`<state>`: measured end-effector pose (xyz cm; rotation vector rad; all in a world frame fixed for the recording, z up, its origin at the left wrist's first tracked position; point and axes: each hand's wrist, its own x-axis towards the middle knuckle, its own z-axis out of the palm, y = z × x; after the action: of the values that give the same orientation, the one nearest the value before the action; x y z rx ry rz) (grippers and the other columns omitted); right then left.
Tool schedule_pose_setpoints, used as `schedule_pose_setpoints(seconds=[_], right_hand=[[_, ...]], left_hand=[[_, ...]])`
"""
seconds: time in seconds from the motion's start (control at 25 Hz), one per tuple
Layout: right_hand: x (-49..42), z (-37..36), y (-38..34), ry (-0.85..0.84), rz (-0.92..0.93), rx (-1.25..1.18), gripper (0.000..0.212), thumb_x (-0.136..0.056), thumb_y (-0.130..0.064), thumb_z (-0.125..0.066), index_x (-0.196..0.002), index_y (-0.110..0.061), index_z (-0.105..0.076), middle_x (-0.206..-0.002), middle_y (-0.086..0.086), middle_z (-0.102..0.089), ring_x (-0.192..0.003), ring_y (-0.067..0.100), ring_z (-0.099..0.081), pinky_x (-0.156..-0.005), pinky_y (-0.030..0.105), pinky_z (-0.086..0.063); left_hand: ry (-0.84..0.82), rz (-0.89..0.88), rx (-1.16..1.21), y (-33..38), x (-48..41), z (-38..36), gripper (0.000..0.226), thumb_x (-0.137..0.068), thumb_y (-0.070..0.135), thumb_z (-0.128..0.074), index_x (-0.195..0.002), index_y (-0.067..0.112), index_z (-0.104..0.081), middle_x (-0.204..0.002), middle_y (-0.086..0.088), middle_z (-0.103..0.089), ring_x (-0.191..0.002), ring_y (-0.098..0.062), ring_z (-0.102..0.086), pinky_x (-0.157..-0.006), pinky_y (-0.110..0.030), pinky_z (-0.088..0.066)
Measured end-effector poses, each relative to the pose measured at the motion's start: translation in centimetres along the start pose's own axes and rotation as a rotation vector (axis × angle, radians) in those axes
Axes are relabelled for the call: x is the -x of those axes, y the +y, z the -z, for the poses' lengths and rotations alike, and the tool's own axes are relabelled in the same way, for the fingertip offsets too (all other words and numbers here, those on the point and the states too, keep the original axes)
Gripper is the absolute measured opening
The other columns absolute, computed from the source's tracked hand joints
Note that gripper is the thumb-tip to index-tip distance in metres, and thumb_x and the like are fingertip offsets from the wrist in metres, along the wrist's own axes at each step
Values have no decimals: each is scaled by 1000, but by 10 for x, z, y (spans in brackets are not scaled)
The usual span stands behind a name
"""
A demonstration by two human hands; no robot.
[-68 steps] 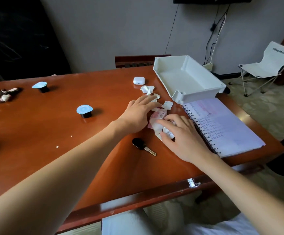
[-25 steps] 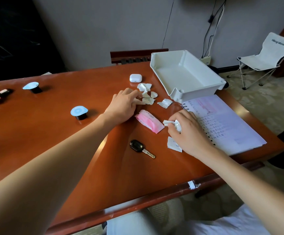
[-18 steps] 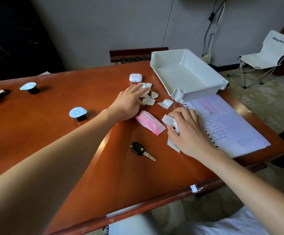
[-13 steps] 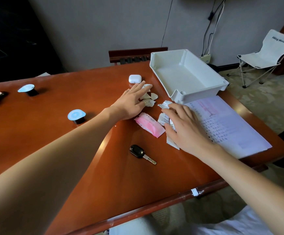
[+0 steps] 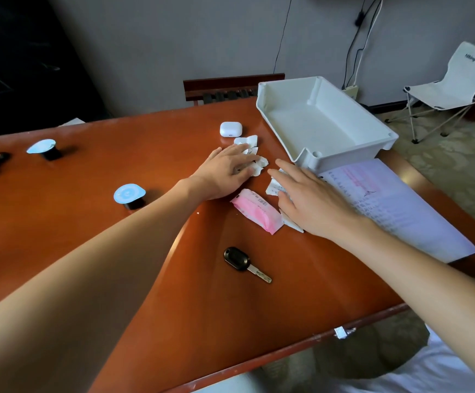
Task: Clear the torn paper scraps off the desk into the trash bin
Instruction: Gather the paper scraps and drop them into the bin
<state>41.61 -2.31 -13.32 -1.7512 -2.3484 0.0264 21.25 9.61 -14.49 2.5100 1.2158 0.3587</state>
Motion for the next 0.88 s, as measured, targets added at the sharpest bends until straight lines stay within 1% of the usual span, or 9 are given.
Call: schedule_pose_setpoints(seconds=[0.08, 0.12, 0.16, 0.24, 0.32, 0.48, 0.68, 0.76, 0.88], right_hand=[[-6, -1, -1, 7, 37, 56, 52, -102, -24, -37, -153, -17, -28, -162, -1, -20, -144, 20, -26, -116, 37, -25], [-10, -2, -1, 17, 52, 79, 51, -102, -22, -38, -152, -15, -30, -161, 0, -22, -142, 21, -30, -115, 38, -27], [-13, -1, -2, 31, 63, 100, 51, -100, -20, -40, -150, -13, -33, -159, 1, -26, -138, 23, -34, -113, 38, -30], [-20, -1, -3, 45, 77, 139, 49, -98, -14, -45, -145, -10, -38, -152, 3, -36, -130, 25, -43, -108, 37, -36], [-25, -3, -5, 56, 86, 175, 43, -97, -12, -48, -140, -12, -42, -141, 3, -45, -121, 24, -46, -102, 35, -40], [-37, -5, -4, 56, 95, 218, 36, -97, -10, -50, -132, -14, -49, -124, 3, -55, -111, 24, -48, -95, 35, -43], [-51, 3, -13, 26, 33, 142, 37, -97, -7, -49, -132, -17, -51, -123, 4, -58, -113, 24, -52, -88, 39, -50], [-49, 8, -14, 26, 25, 91, 36, -99, -10, -45, -134, -18, -50, -125, 4, -59, -115, 24, -53, -87, 40, -52], [-42, 13, -10, 46, 2, 5, 34, -103, -17, -38, -134, -17, -51, -128, 4, -60, -117, 25, -54, -89, 44, -51]], left_hand=[[61, -17, 80, -4, 4, 0, 36, -102, 39, -44, -134, 30, -58, -150, 5, -43, -136, -21, -40, -118, -42, -24], [92, -24, 107, -5, 7, 0, 32, -101, 36, -47, -128, 27, -62, -144, 4, -48, -130, -21, -45, -113, -41, -33], [114, -23, 124, -5, 10, 0, 29, -99, 32, -50, -123, 24, -64, -138, 2, -51, -126, -21, -48, -109, -37, -37], [144, 6, 134, -4, 19, 2, 22, -98, 24, -54, -116, 20, -65, -132, -1, -52, -122, -20, -47, -103, -27, -35], [185, 47, 114, -1, 28, 3, 17, -96, 21, -55, -112, 19, -63, -128, -2, -52, -118, -23, -45, -98, -25, -33], [290, 135, -3, 0, 37, -2, 14, -94, 23, -55, -106, 19, -60, -120, -2, -50, -113, -25, -41, -95, -31, -30], [316, 145, 20, 4, 42, 1, 10, -90, 25, -52, -98, 25, -57, -113, 5, -48, -113, -20, -40, -102, -37, -24], [336, 128, 22, 5, 44, 1, 11, -89, 25, -51, -99, 27, -56, -115, 6, -47, -112, -19, -43, -103, -40, -27], [349, 117, 1, 6, 45, 2, 24, -92, 28, -48, -114, 31, -55, -136, 4, -40, -121, -20, -41, -106, -43, -26]])
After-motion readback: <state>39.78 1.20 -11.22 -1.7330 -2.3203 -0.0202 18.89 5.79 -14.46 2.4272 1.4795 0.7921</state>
